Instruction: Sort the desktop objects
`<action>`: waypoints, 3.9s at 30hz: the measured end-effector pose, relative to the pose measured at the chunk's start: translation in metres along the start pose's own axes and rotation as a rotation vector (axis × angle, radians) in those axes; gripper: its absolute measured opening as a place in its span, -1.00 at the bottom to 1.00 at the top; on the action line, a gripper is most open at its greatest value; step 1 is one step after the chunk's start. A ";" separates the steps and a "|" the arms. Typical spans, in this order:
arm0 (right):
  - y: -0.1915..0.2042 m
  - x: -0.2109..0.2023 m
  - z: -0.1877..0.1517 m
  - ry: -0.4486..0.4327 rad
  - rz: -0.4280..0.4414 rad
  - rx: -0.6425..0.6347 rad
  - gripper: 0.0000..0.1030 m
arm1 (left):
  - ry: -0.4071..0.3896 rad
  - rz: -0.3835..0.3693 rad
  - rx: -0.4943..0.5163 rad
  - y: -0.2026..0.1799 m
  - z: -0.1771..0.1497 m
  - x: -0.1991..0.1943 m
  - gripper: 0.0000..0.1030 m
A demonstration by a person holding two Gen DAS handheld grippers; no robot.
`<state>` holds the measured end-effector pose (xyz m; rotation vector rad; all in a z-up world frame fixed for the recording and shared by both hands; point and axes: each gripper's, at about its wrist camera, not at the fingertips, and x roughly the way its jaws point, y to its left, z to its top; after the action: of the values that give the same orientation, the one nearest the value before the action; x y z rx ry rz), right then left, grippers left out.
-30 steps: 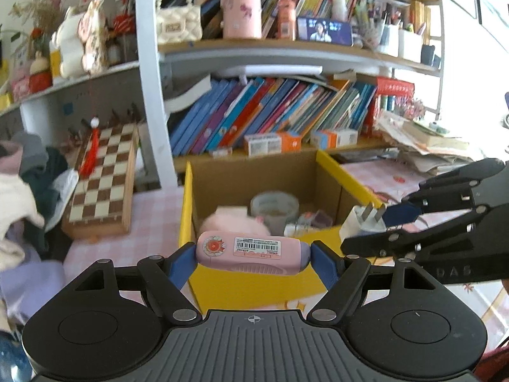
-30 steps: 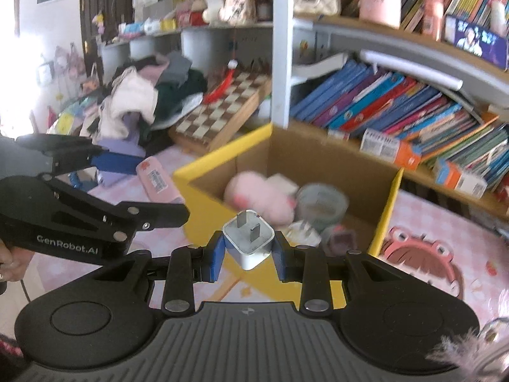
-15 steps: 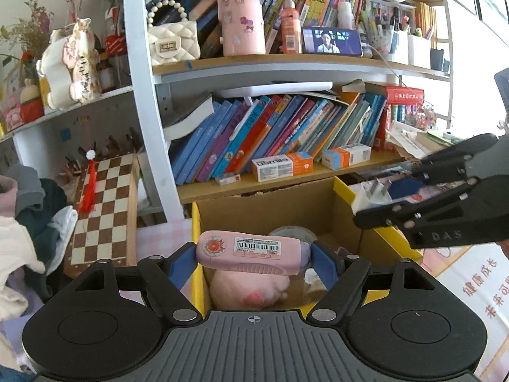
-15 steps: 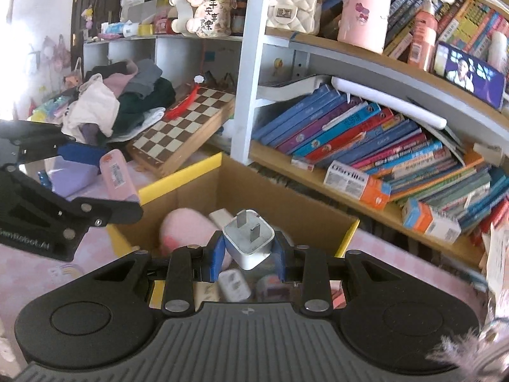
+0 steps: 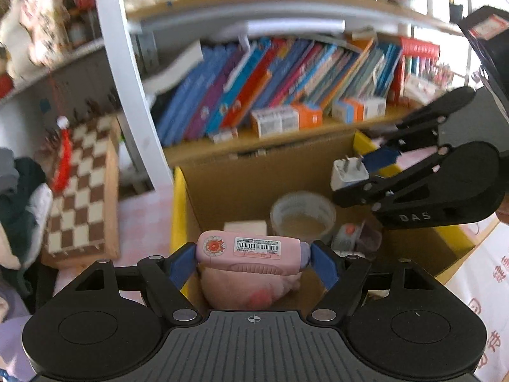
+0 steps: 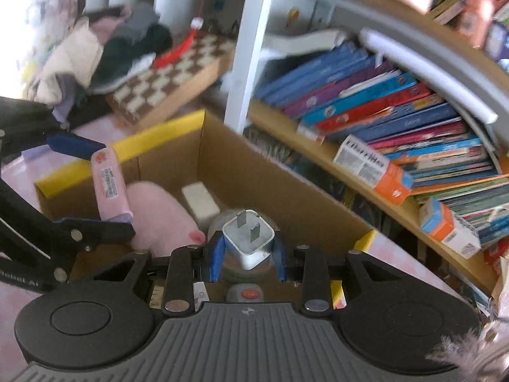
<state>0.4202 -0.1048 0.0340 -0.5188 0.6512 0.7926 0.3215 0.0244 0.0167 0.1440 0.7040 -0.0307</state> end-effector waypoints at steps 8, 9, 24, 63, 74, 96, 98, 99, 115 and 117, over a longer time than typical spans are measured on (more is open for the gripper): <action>0.000 0.052 0.002 0.115 0.030 -0.110 -0.42 | 0.110 0.002 0.040 -0.001 0.001 0.038 0.52; -0.001 0.057 0.002 0.127 0.034 -0.119 -0.42 | 0.120 0.004 0.054 -0.002 0.002 0.041 0.52; -0.003 0.071 0.010 0.189 0.071 -0.153 -0.25 | 0.110 0.046 0.151 -0.013 0.005 0.045 0.55; 0.048 -0.130 -0.055 -0.250 -0.206 0.312 0.87 | -0.204 0.136 -0.038 -0.017 -0.041 -0.120 0.93; 0.125 -0.175 -0.111 -0.263 -0.309 0.365 0.97 | -0.214 0.151 -0.042 -0.033 -0.096 -0.167 0.94; 0.227 -0.190 -0.176 -0.092 -0.297 0.443 1.00 | -0.082 0.131 -0.083 -0.047 -0.193 -0.214 0.95; 0.231 -0.191 -0.178 -0.080 -0.298 0.431 1.00 | -0.075 0.127 -0.093 -0.046 -0.197 -0.216 0.95; 0.234 -0.192 -0.179 -0.074 -0.299 0.426 1.00 | -0.073 0.124 -0.099 -0.046 -0.199 -0.217 0.95; 0.244 -0.202 -0.191 -0.032 -0.301 0.407 1.00 | -0.030 0.102 -0.099 -0.056 -0.210 -0.222 0.97; 0.245 -0.201 -0.191 -0.023 -0.297 0.409 1.00 | -0.024 0.108 -0.093 -0.057 -0.212 -0.223 0.97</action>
<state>0.0589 -0.1769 -0.0016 -0.2237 0.6744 0.3697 0.0115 -0.0068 -0.0056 0.0920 0.6715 0.1031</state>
